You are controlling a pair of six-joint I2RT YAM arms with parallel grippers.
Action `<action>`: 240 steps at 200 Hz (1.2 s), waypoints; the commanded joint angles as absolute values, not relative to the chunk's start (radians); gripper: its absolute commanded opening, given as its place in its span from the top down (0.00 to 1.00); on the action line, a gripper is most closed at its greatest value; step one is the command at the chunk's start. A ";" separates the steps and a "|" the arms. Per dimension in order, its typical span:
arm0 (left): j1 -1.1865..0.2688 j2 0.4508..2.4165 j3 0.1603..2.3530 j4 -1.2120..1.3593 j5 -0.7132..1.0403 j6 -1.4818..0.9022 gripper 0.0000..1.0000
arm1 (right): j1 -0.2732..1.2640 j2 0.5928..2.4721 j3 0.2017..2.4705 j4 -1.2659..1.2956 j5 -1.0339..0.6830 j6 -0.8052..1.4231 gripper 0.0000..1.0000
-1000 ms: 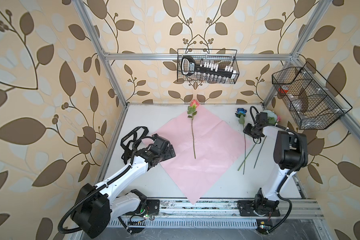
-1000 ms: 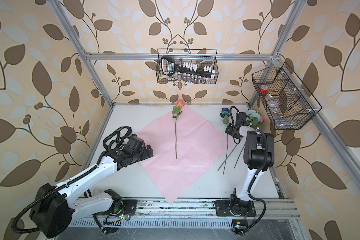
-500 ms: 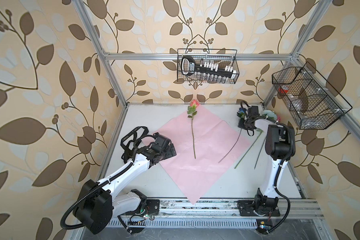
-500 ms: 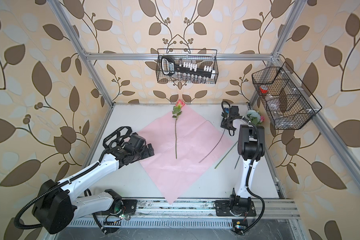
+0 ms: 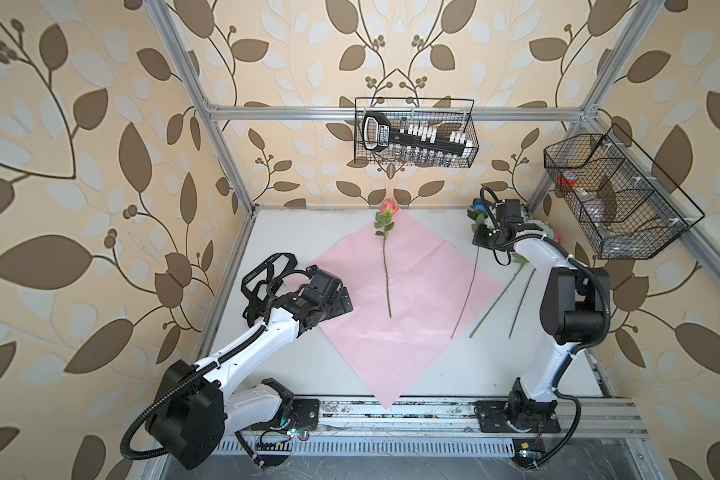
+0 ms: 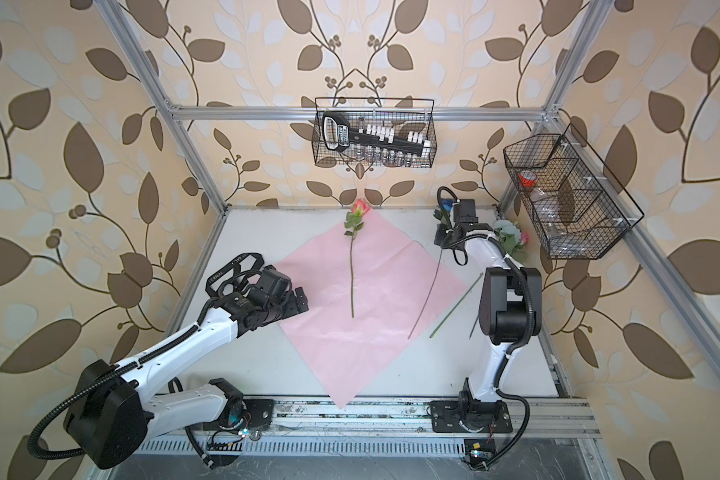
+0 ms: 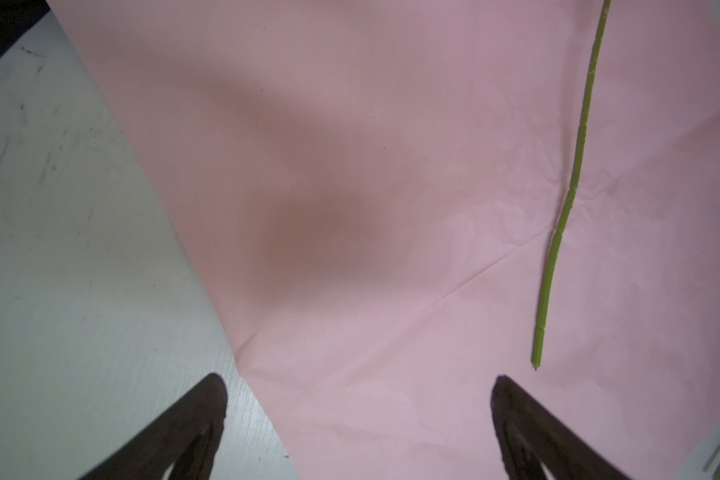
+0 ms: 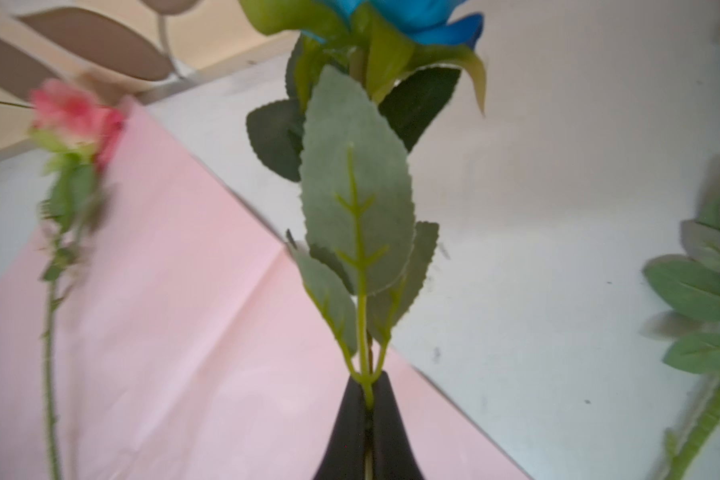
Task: Tie the bouquet of fake flowers
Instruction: 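Carry the blue rose over the paper and lay it beside the pink rose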
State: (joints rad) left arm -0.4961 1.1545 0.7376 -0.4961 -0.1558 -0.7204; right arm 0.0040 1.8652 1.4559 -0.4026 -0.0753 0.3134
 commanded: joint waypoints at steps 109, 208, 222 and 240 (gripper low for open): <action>-0.495 1.091 0.724 -0.493 -0.134 -0.720 0.01 | 0.308 2.304 1.831 -0.291 -0.133 0.528 1.00; -0.495 1.092 0.732 -0.502 -0.140 -0.713 0.01 | 0.350 2.494 2.038 -0.289 -0.196 0.534 1.00; -0.495 1.089 0.728 -0.499 -0.137 -0.714 0.01 | 0.351 2.512 2.056 -0.292 -0.200 0.532 1.00; -0.495 1.082 0.721 -0.496 -0.134 -0.716 0.01 | 0.351 2.521 2.066 -0.293 -0.201 0.528 0.94</action>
